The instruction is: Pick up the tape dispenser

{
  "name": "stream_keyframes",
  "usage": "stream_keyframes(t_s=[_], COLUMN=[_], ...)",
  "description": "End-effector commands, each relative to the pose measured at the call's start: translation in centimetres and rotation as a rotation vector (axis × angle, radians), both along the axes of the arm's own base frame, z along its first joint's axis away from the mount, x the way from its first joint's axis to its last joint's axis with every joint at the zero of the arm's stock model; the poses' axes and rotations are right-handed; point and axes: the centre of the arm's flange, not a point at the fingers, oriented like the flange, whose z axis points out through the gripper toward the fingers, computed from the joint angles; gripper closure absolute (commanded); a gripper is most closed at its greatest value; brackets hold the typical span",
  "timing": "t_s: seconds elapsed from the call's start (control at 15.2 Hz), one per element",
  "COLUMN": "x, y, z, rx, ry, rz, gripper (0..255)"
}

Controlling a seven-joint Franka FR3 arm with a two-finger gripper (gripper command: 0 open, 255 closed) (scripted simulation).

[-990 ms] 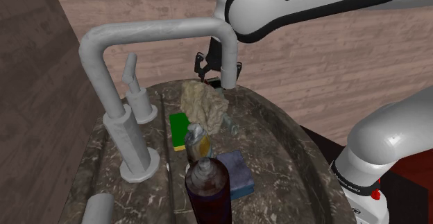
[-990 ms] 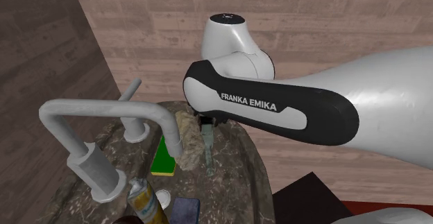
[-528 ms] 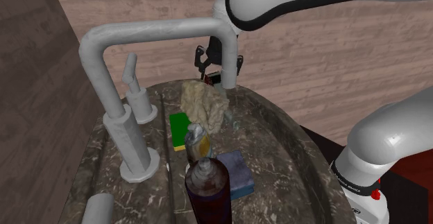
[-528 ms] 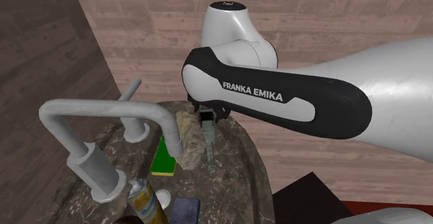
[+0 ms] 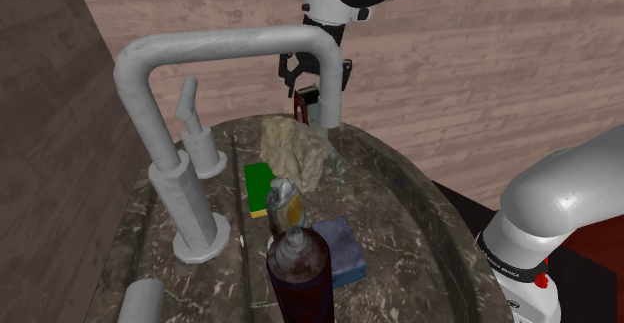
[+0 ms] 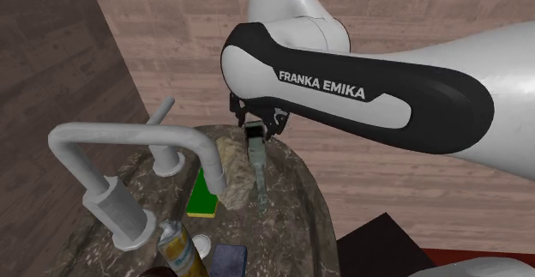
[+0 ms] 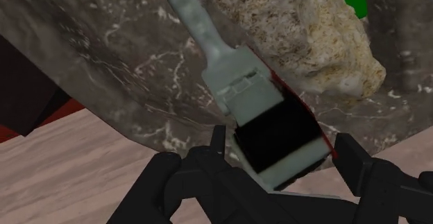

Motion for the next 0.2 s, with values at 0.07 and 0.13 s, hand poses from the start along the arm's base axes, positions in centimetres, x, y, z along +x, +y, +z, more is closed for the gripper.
stream_keyframes(t_s=[0.07,0.13], x=[-0.01,-0.01], y=[-0.05,-0.05], z=[1.11,1.11], rx=[0.000,0.000], ry=[0.000,0.000], rz=[0.000,0.000], gripper=[255,255])
